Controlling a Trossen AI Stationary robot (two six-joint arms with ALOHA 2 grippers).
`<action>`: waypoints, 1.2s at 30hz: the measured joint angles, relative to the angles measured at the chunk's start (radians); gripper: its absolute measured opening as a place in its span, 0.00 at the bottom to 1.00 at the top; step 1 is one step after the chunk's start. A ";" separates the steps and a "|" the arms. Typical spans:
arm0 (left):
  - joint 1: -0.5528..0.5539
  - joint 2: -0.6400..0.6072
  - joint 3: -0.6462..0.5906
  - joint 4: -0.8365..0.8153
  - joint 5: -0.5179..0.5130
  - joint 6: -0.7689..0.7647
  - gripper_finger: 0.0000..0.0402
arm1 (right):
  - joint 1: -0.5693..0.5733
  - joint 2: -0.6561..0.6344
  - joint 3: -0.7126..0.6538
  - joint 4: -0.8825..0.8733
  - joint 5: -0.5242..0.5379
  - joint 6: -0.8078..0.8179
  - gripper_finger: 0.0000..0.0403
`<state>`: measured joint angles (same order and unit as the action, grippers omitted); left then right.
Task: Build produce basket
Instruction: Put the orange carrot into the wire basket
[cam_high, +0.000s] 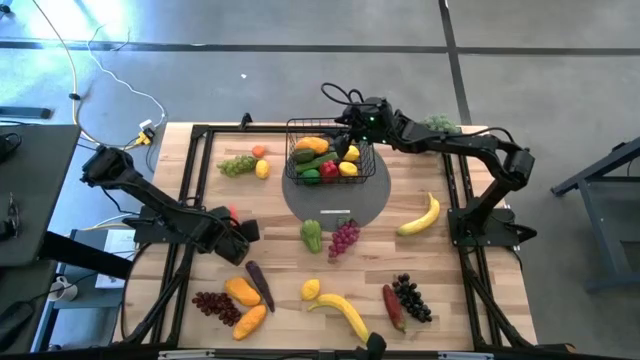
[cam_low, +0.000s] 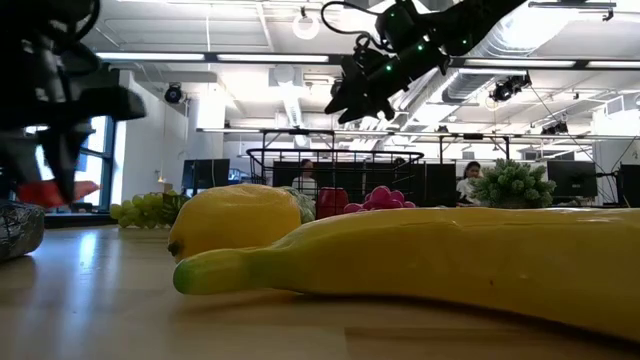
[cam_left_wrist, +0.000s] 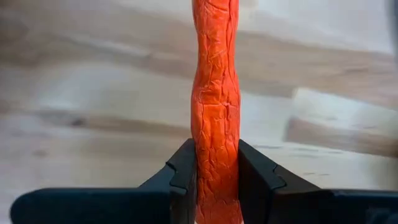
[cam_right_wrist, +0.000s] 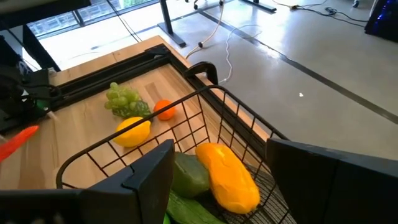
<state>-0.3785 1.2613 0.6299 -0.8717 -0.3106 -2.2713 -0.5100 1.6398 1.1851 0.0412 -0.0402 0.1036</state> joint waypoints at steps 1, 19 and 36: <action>0.012 0.000 0.009 0.000 -0.011 0.019 0.16 | -0.002 0.000 0.000 0.000 0.000 0.000 0.58; 0.336 0.000 0.215 0.001 -0.157 0.624 0.16 | -0.014 0.000 0.000 0.000 -0.001 0.000 0.58; 0.717 -0.001 0.449 0.023 -0.168 1.409 0.16 | -0.014 0.000 0.000 0.000 0.062 0.075 0.58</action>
<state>0.3389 1.2602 1.0794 -0.8484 -0.4785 -0.8622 -0.5240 1.6398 1.1851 0.0410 0.0214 0.1788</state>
